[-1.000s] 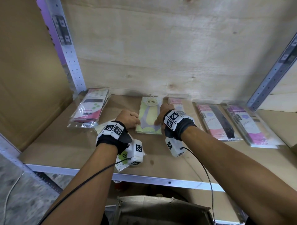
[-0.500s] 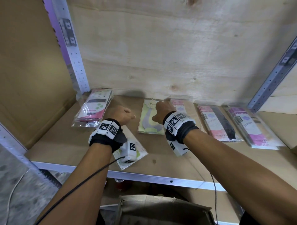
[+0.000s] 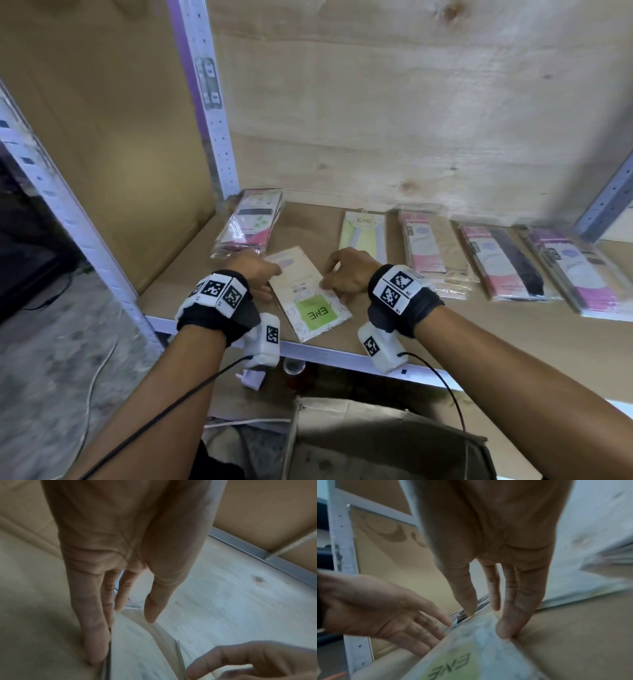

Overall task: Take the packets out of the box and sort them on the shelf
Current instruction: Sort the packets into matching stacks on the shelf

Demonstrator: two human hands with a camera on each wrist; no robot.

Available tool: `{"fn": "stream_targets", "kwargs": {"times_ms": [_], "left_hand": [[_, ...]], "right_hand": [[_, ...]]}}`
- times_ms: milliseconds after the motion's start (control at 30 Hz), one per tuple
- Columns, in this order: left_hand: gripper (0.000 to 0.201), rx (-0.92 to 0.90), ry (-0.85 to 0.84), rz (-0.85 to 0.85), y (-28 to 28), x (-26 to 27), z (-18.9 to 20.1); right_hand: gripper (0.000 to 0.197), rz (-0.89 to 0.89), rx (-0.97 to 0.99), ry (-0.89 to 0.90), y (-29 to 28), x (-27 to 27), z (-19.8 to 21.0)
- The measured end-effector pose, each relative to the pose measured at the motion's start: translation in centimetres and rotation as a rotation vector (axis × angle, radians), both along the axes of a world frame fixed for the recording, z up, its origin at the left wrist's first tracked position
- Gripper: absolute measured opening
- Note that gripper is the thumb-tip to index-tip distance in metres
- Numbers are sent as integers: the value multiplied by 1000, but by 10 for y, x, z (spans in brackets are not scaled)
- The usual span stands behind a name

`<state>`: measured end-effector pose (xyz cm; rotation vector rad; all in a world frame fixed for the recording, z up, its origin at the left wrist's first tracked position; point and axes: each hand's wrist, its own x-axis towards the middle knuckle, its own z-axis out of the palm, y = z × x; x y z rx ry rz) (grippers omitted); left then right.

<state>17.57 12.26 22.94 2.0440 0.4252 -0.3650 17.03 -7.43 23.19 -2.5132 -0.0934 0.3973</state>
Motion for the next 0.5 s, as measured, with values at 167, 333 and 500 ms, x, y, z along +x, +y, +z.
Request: {"fn": "stream_targets", "kwargs": {"times_ms": [167, 333, 500], "left_hand": [[38, -200, 51, 20, -3, -8, -1], [6, -194, 38, -2, 2, -8, -3], [68, 255, -196, -205, 21, 4, -10]], "right_hand": [[28, -77, 93, 60, 1, -3, 3], [44, -164, 407, 139, -4, -6, 6], [40, -210, 754, 162, -12, -11, 23]]}}
